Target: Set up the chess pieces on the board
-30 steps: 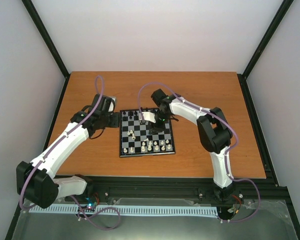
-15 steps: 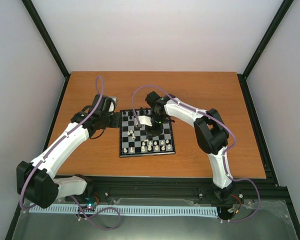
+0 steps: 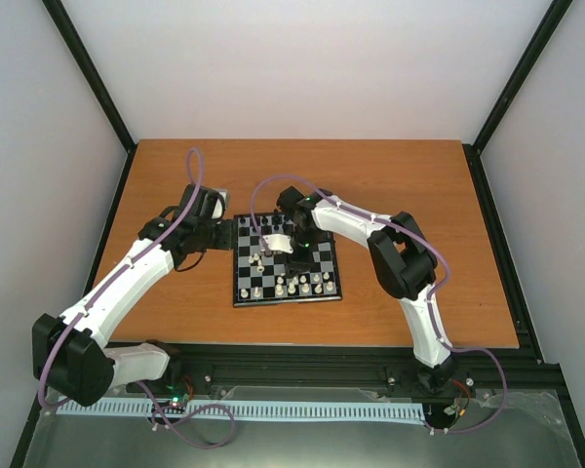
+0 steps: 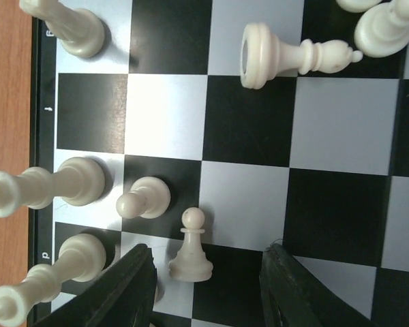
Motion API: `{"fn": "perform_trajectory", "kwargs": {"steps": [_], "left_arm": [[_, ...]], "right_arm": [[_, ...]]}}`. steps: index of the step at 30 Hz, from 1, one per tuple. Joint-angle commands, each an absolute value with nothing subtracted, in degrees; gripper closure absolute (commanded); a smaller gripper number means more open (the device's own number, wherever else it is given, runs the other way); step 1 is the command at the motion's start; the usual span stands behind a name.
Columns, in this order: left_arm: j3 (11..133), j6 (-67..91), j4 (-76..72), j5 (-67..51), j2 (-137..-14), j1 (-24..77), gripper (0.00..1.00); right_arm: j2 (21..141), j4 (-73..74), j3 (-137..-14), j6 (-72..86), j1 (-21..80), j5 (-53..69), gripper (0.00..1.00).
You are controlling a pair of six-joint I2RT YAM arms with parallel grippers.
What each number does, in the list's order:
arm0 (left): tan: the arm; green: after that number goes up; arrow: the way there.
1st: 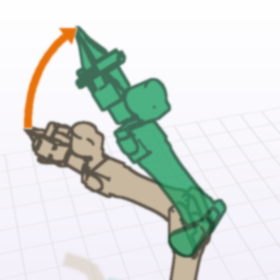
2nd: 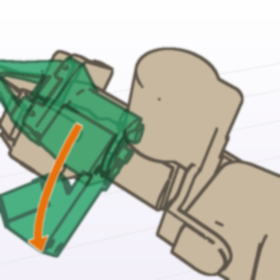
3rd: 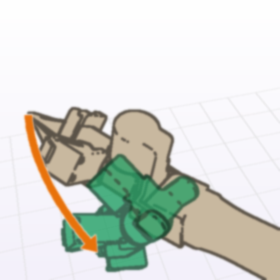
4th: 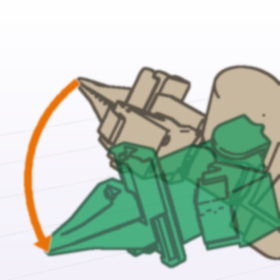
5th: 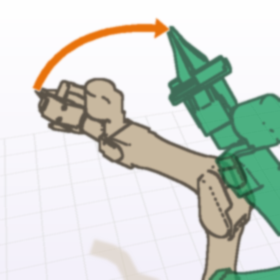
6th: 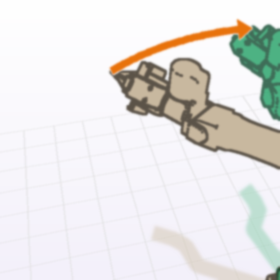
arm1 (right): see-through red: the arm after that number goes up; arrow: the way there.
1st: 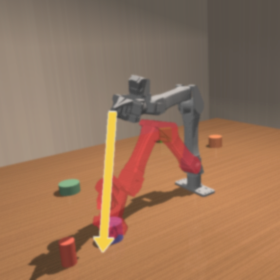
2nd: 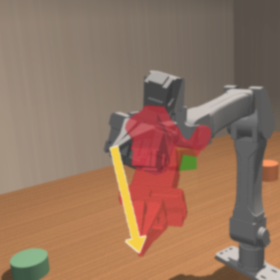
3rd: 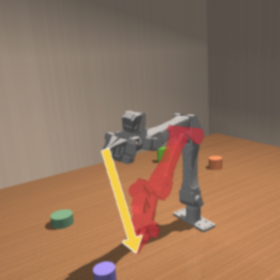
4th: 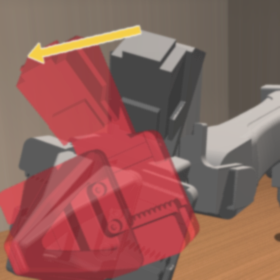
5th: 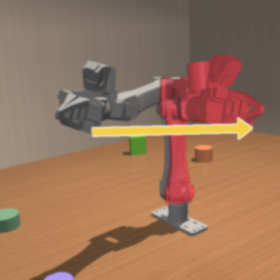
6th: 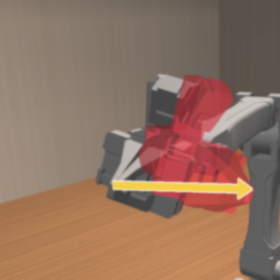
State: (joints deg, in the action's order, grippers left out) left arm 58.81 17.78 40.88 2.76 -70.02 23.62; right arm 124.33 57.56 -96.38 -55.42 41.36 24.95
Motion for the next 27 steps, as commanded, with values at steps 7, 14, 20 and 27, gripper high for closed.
{"fn": "perform_trajectory", "kwargs": {"steps": [7,14,20,27], "left_arm": [[58.9,18.2,39.9,2.3,-70.0,23.4,0.5],[58.8,18.1,39.8,2.0,-70.0,23.4,0.5],[58.7,18.0,39.8,1.8,-70.0,23.4,0.5],[58.7,17.9,39.8,1.8,-70.0,23.4,0.5]], "right_arm": [[126.4,57.7,-99.1,-53.9,42.2,22.5,0.62],[126.5,58.1,-99.1,-54.4,42.2,23.0,0.69],[125.6,57.4,-98.3,-55.5,42.2,23.6,0.64],[125.4,54.9,-98.7,-55.7,42.3,23.4,0.62]]}}
